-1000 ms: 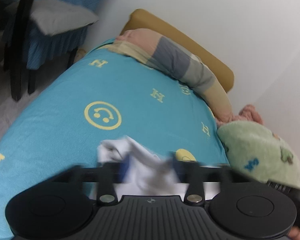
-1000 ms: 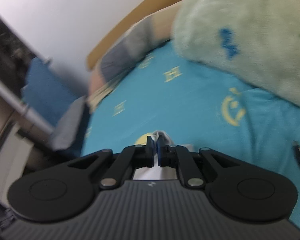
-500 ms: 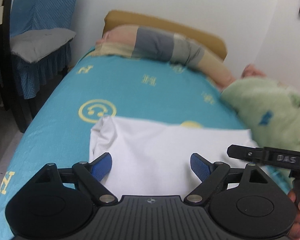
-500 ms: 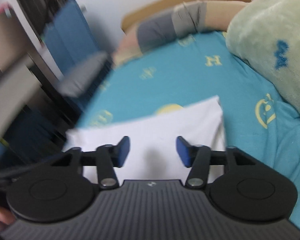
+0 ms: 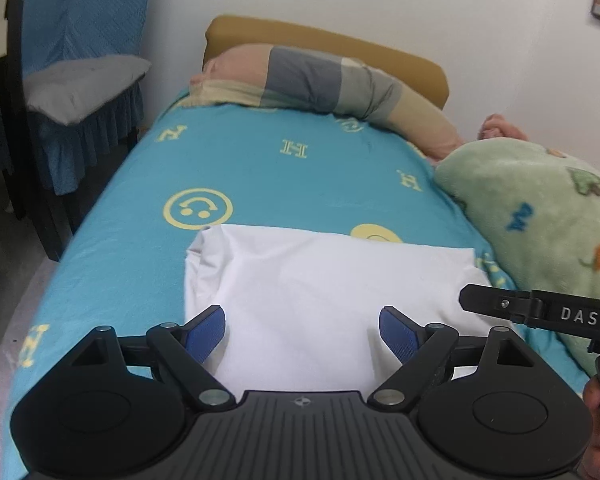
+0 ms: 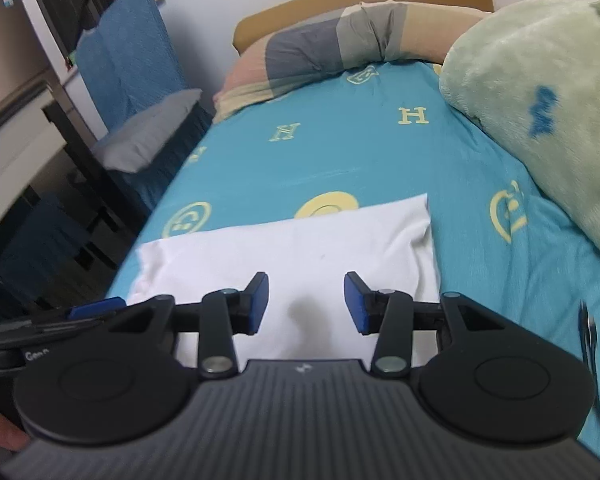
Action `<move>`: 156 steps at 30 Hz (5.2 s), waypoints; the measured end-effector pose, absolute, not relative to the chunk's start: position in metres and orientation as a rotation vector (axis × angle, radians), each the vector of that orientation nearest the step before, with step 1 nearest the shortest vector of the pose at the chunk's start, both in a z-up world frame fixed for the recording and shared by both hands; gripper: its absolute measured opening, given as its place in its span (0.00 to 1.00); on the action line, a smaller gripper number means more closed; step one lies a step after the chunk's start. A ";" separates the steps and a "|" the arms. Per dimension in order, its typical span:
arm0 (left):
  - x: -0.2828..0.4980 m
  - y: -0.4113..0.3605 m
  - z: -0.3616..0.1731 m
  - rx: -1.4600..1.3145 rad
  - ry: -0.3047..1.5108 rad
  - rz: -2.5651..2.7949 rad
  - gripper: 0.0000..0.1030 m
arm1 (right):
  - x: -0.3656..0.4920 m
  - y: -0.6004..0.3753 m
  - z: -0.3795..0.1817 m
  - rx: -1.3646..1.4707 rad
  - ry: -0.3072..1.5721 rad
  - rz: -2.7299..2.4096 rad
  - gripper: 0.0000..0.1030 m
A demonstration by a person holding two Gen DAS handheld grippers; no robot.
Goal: Fold clothes
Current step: 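Open both tools and press the folded white bundle flat, then grasp the folded bundle's corner with both tools and lift it, then carry the folded bundle with both tools onto the pink blanket by the wall, then open both tools and withdraw from the placed folded shirt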
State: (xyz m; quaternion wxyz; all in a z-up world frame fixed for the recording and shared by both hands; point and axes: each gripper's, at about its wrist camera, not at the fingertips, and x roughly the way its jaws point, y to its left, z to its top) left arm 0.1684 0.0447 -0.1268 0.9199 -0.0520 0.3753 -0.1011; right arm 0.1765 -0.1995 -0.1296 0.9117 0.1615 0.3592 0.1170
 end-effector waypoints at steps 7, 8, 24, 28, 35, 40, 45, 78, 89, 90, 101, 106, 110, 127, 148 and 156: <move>0.155 0.040 -0.148 -0.069 0.869 -0.153 0.83 | 0.146 -0.183 -0.151 0.216 0.796 0.204 0.42; 0.153 0.039 -0.147 -0.064 0.865 -0.152 0.82 | 0.143 -0.185 -0.153 0.225 0.804 0.204 0.42; 0.078 0.090 -0.138 -0.707 0.968 -0.267 0.90 | 0.075 -0.247 -0.148 1.057 0.847 0.203 0.80; 0.092 0.103 -0.169 -0.915 1.023 -0.232 0.90 | 0.080 -0.244 -0.175 1.182 0.922 0.192 0.80; 0.112 0.125 -0.201 -1.086 1.021 -0.129 0.71 | 0.092 -0.248 -0.209 1.310 0.894 0.081 0.74; 0.118 0.132 -0.207 -1.107 0.984 -0.089 0.50 | 0.108 -0.252 -0.216 1.269 0.843 0.035 0.50; 0.118 0.132 -0.197 -1.097 0.941 -0.082 0.30 | 0.112 -0.249 -0.205 1.203 0.827 0.041 0.26; 0.138 -0.205 0.052 -0.874 0.975 -0.562 0.19 | -0.016 -0.506 0.008 1.151 0.388 -0.109 0.20; 0.182 -0.470 0.052 -0.855 0.898 -0.867 0.19 | -0.042 -0.667 0.096 0.876 0.091 -0.402 0.20; 0.181 -0.482 0.042 -0.812 0.899 -0.875 0.19 | -0.046 -0.671 0.090 0.847 0.095 -0.431 0.20; 0.124 -0.470 -0.034 -0.404 0.884 -0.952 0.18 | -0.102 -0.638 -0.021 0.829 0.271 -0.523 0.20; 0.097 -0.453 -0.032 -0.281 0.871 -0.926 0.20 | -0.115 -0.630 -0.039 0.875 0.346 -0.534 0.22; 0.074 -0.440 -0.032 -0.184 0.859 -0.904 0.39 | -0.129 -0.622 -0.042 0.899 0.413 -0.548 0.33; -0.068 -0.340 0.093 -0.027 0.456 -0.928 0.96 | -0.203 -0.513 0.079 0.509 0.340 -0.472 0.77; -0.183 -0.229 0.127 0.022 0.217 -0.867 1.00 | -0.265 -0.388 0.100 0.224 0.178 -0.467 0.77; -0.186 -0.221 0.110 0.079 0.209 -0.868 1.00 | -0.252 -0.365 0.089 0.157 0.182 -0.451 0.77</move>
